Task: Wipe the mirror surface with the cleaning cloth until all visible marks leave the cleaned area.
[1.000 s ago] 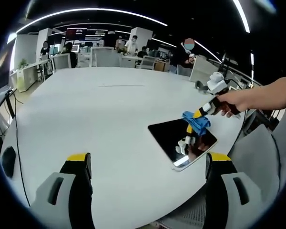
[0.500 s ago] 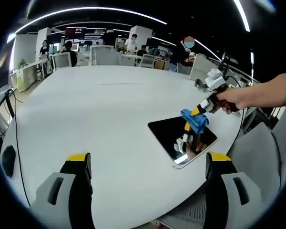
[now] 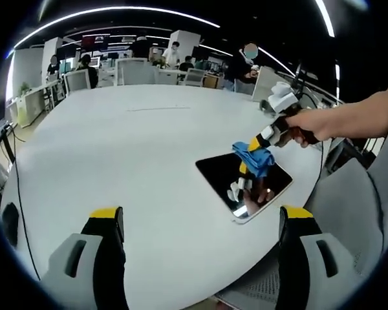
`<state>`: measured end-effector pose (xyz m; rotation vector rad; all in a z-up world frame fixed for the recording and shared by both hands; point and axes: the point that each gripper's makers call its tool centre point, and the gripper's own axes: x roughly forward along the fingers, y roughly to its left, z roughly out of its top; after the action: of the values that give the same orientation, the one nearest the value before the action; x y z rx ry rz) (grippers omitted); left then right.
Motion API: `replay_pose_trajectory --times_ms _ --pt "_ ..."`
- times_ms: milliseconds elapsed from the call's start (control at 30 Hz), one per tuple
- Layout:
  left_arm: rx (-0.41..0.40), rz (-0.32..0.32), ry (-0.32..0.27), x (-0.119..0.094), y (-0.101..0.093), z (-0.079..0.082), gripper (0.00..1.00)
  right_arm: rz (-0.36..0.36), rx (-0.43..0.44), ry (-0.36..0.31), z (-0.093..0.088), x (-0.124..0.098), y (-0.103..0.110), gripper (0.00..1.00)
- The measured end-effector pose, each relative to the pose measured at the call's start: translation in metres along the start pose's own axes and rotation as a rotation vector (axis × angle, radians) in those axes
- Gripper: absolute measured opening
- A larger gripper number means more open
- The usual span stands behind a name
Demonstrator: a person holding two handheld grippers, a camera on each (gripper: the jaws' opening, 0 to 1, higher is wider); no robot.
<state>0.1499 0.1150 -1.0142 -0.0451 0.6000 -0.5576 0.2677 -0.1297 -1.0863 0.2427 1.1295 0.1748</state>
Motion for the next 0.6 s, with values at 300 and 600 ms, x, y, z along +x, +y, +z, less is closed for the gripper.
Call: replay_pose_trajectory --times_ms 300,600 --pt "-0.005 -0.006 0.006 0.001 0.004 -0.001 0.99 0.017 -0.028 0.009 0.000 0.009 0.024 0.00" --pt "-0.009 -0.011 0.012 0.001 0.005 -0.004 0.99 0.030 -0.078 0.022 -0.001 0.018 0.048 0.00"
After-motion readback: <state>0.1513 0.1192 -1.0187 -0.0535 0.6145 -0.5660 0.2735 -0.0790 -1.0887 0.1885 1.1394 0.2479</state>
